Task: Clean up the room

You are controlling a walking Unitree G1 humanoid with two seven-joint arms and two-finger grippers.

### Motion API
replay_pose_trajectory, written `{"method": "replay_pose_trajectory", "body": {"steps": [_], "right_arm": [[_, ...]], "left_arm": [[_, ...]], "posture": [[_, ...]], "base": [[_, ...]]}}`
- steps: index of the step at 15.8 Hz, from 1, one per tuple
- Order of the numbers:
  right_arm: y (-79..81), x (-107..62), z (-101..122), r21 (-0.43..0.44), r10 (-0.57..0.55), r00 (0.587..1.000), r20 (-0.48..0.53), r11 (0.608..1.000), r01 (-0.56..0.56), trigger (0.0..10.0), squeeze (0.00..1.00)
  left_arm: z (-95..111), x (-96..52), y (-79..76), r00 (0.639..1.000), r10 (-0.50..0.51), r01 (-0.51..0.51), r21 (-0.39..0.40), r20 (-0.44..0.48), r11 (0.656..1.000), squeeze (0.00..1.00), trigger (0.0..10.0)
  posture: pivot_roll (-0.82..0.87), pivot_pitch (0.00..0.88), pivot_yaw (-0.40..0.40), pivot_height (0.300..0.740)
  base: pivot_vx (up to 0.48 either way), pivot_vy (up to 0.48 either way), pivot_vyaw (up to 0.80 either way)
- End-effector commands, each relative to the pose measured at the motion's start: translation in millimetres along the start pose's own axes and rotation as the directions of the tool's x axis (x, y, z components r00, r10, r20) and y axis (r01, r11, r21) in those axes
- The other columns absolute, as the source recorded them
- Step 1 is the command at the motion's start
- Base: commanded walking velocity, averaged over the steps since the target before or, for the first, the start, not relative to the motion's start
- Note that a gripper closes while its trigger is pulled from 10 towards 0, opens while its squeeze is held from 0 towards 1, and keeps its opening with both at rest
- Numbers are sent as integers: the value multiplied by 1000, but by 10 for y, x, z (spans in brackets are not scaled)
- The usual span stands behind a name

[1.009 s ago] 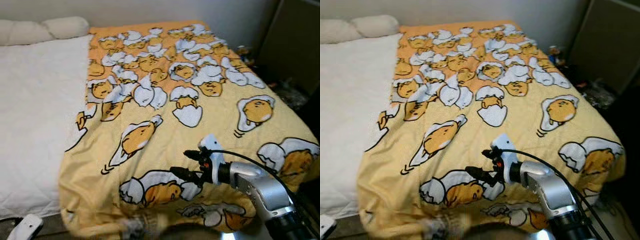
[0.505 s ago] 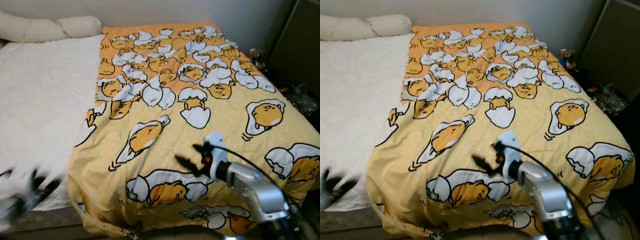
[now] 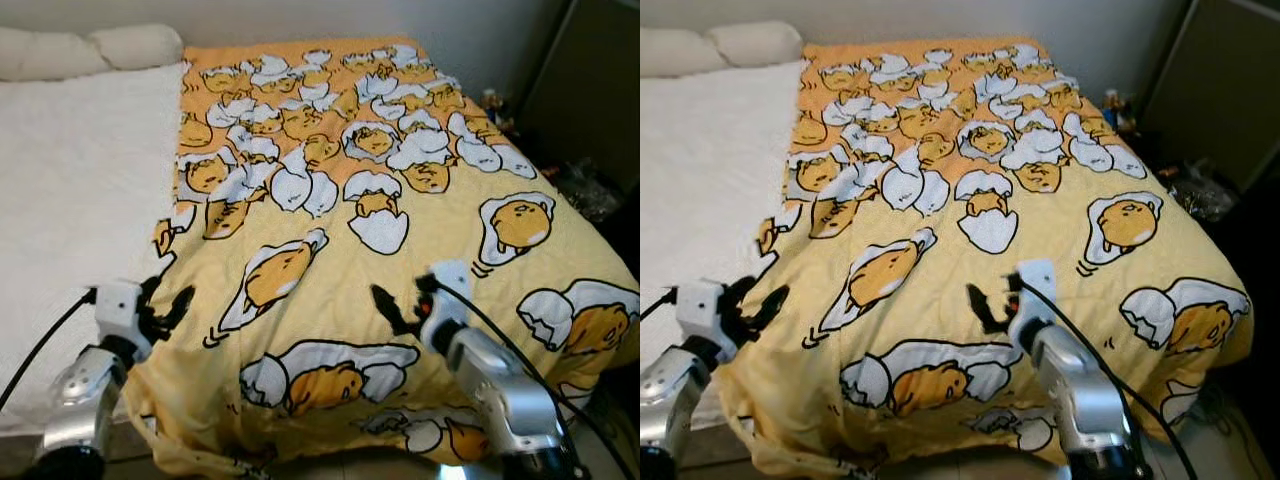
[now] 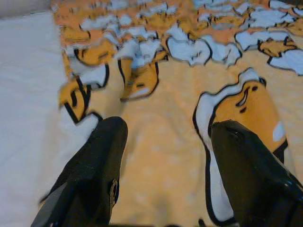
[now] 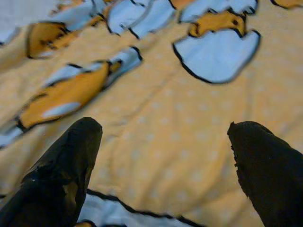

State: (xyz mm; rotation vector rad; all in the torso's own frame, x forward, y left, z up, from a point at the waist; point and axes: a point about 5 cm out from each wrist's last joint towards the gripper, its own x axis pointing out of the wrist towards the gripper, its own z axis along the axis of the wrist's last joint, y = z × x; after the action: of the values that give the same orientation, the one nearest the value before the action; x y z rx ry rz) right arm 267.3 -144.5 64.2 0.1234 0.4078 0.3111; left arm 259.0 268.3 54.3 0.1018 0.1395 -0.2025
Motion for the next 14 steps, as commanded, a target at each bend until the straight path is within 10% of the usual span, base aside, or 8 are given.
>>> {"method": "replay_pose_trajectory", "body": {"steps": [1,14], "right_arm": [[0,-18,38,-17,-17,999,27,1000,17,10000,0],[64,48,10,-15,-50,999,18,999,50,10000,0]], "left_arm": [[35,6,-14,1000,9,-8,25,-5,1000,0,10000],[689,-36,-455,1000,8,-7,146,-10,989,0,10000]], "posture": [[-17,0,35,740],[1,0,55,740]], "base": [[0,442,0],[0,480,0]]}}
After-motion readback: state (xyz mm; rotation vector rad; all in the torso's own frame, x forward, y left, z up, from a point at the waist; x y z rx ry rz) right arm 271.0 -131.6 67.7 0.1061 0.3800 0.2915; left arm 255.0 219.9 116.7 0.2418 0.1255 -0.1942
